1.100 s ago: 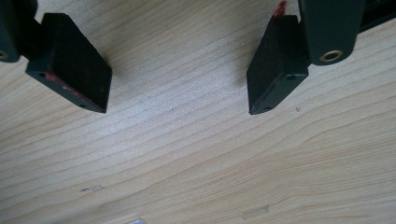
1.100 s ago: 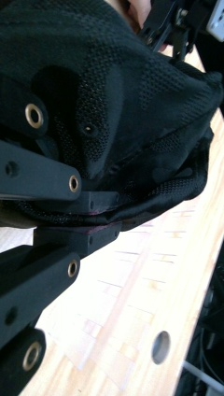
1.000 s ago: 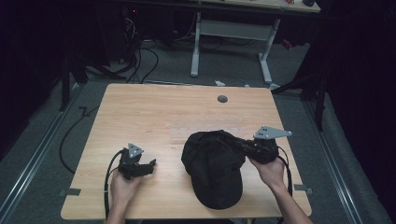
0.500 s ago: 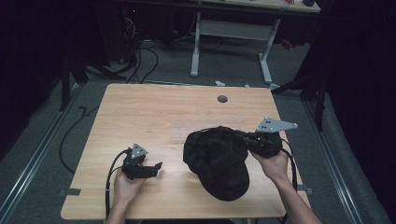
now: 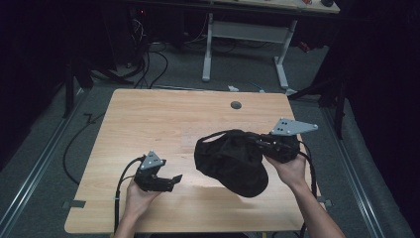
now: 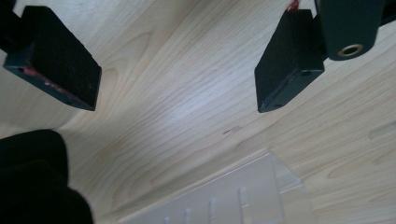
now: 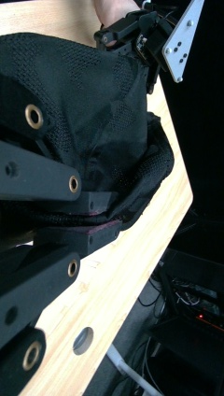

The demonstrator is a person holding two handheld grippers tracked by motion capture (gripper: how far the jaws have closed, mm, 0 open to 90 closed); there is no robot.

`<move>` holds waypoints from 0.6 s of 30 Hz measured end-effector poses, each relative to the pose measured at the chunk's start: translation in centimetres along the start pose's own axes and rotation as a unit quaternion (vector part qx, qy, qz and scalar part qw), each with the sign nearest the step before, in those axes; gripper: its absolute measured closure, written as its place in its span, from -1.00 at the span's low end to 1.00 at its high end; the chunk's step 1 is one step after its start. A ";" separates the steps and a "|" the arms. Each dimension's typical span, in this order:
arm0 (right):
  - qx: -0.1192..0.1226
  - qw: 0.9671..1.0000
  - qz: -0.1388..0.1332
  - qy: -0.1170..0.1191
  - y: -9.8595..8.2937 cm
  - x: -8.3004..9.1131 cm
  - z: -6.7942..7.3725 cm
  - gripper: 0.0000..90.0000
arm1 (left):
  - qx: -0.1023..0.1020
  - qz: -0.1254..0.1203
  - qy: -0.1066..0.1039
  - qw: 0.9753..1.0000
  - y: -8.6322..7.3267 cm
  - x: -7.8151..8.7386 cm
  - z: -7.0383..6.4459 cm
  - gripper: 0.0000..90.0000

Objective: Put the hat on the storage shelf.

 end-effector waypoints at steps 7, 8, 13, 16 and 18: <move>-0.002 1.000 -0.014 0.016 0.9 0.1 0.3 0.90 | 0.003 0.004 -0.036 0.999 0.5 -0.3 -2.1 -0.68; -0.003 1.000 -0.017 0.018 1.0 0.2 0.3 0.90 | 0.004 0.005 -0.050 0.999 0.7 -0.4 -2.8 -0.68; -0.003 0.999 -0.030 0.030 1.6 0.3 0.4 0.90 | 0.009 0.006 -0.073 0.997 0.9 -0.6 -3.9 -0.70; -0.003 0.999 -0.036 0.036 1.9 0.4 0.5 0.90 | 0.011 0.011 -0.087 0.996 0.9 -0.7 -4.4 -0.73; -0.003 0.998 -0.040 0.040 2.1 0.5 0.5 0.90 | 0.016 0.015 -0.100 0.995 0.8 -1.0 -4.8 -0.75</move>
Point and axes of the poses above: each handheld gripper's, and its own axes: x roughly backward along the jaws, y roughly out of its top, z roughly to its left, the point moved 8 cm from there along -x, roughly forward along the jaws, and after that the axes turned 13 degrees about -y, right-handed, at the moved point
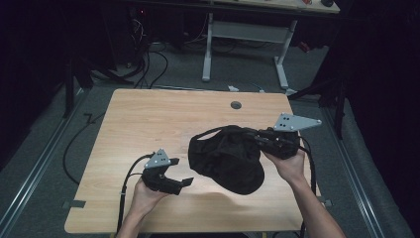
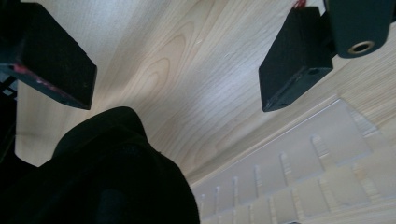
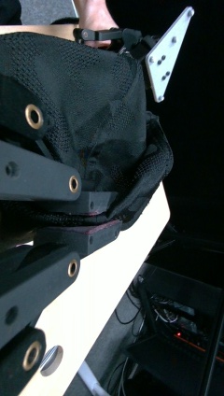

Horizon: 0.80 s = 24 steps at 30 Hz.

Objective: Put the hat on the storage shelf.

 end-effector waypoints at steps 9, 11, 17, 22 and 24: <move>0.000 1.000 -0.015 0.019 0.8 -0.1 0.5 0.90 | 0.019 0.020 -0.042 0.999 -0.7 -1.1 -1.0 -0.78; 0.002 1.000 -0.018 0.023 0.9 -0.1 0.7 0.90 | 0.021 0.022 -0.049 0.998 -0.8 -1.3 -1.1 -0.75; 0.001 0.999 -0.028 0.035 1.2 -0.2 1.0 0.90 | 0.027 0.013 -0.074 0.997 -0.7 -1.6 -1.4 -0.70; -0.001 0.999 -0.034 0.042 1.4 -0.4 1.2 0.90 | 0.038 0.008 -0.104 0.994 -0.5 -1.6 -2.0 -0.66; -0.003 0.998 -0.036 0.045 1.5 -0.4 1.2 0.90 | 0.038 0.011 -0.109 0.993 -0.6 -1.6 -2.1 -0.65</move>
Point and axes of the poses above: each handheld gripper's, and its own axes: x roughly backward along the jaws, y roughly out of its top, z roughly to its left, the point moved 8 cm from there along -x, roughly forward along the jaws, and after that the axes turned 13 degrees about -y, right-handed, at the moved point
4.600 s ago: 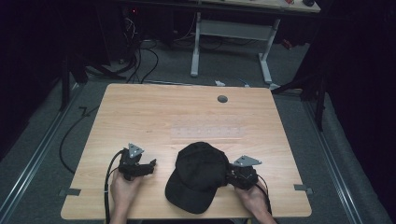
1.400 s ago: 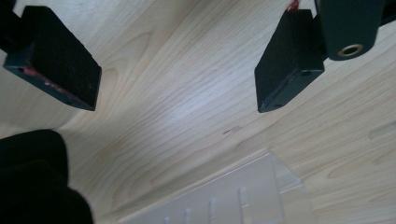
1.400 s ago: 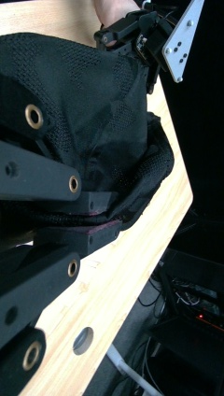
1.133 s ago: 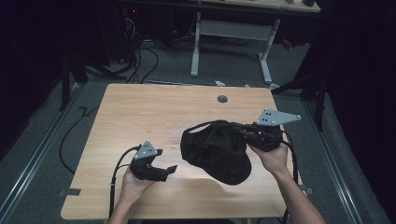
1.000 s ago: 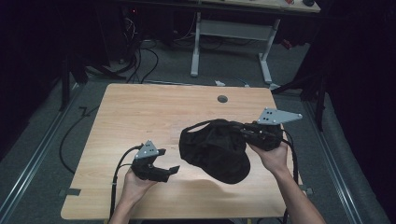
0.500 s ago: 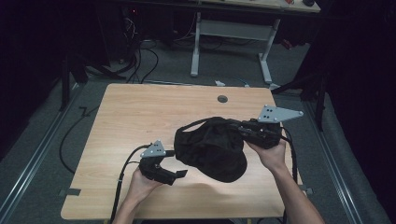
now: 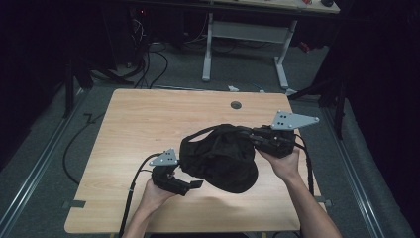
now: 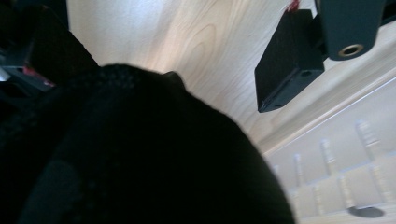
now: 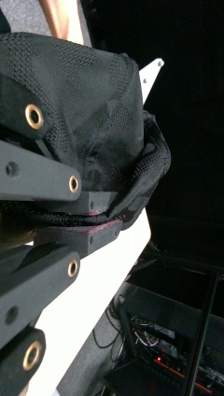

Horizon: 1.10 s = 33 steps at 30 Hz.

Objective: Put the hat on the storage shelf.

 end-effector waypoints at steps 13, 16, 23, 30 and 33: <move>-0.011 1.000 -0.014 0.003 0.3 -0.5 -0.4 0.90 | -0.004 0.011 -0.015 1.000 -0.3 -0.4 -0.9 -0.12; -0.012 1.000 -0.014 -0.001 0.2 -0.6 -0.6 0.90 | -0.004 0.011 -0.022 1.000 -0.3 -0.3 -1.2 0.04; -0.010 1.000 -0.019 -0.014 0.1 -0.9 -1.0 0.90 | -0.013 0.027 -0.040 0.999 -0.5 -0.4 -2.2 0.27; -0.013 1.000 -0.008 -0.024 -0.3 -1.3 -1.8 0.89 | -0.016 0.049 -0.051 0.997 -1.1 -0.5 -3.2 0.41; -0.017 1.000 -0.002 -0.026 -0.6 -1.6 -2.1 0.89 | -0.018 0.054 -0.051 0.997 -1.2 -0.5 -3.5 0.44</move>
Point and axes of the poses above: each handheld gripper's, and its own axes: x roughly backward along the jaws, y roughly out of its top, z roughly to its left, the point moved 8 cm from there along -x, roughly forward along the jaws, and after that the axes turned 13 degrees about -y, right-handed, at the moved point
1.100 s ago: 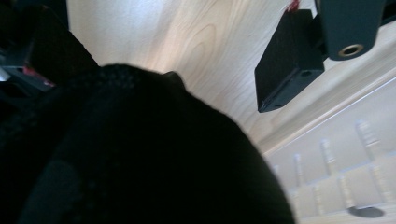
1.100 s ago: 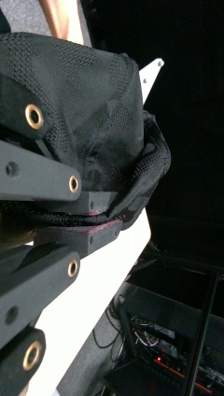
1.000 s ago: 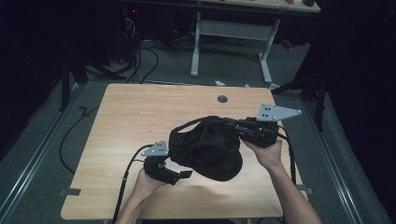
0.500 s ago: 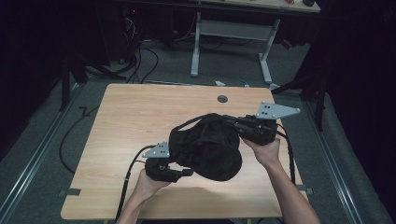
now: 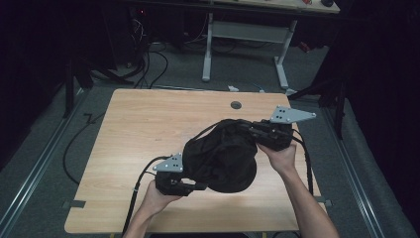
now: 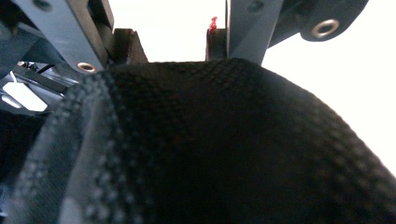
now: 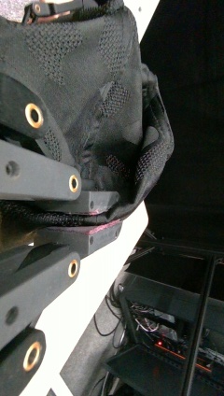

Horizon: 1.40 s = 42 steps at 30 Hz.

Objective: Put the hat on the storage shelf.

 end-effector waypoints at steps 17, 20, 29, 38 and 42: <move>-0.033 0.999 0.034 -0.006 -1.6 -1.3 -1.4 0.67 | 0.006 -0.013 0.009 1.000 0.7 0.6 -1.2 0.55; -0.041 0.998 0.036 -0.012 -1.7 -1.4 -1.6 0.46 | 0.002 -0.015 0.020 1.000 0.7 0.7 -1.2 0.56; -0.057 0.997 0.039 -0.021 -1.9 -0.4 -2.5 0.21 | -0.007 -0.039 0.035 0.999 1.6 1.9 -1.2 0.57; -0.047 0.996 0.066 -0.042 -3.0 0.3 -2.8 0.20 | -0.032 -0.059 0.048 0.997 2.4 2.4 -2.1 0.60; -0.053 0.995 0.076 -0.046 -4.2 0.5 -2.9 0.19 | -0.042 -0.066 0.049 0.996 2.8 2.5 -2.5 0.62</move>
Point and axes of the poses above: each handheld gripper's, and its own axes: x roughly backward along the jaws, y roughly out of its top, z roughly to its left, the point moved 8 cm from there along -x, roughly forward along the jaws, and after that the axes turned 13 degrees about -y, right-handed, at the moved point
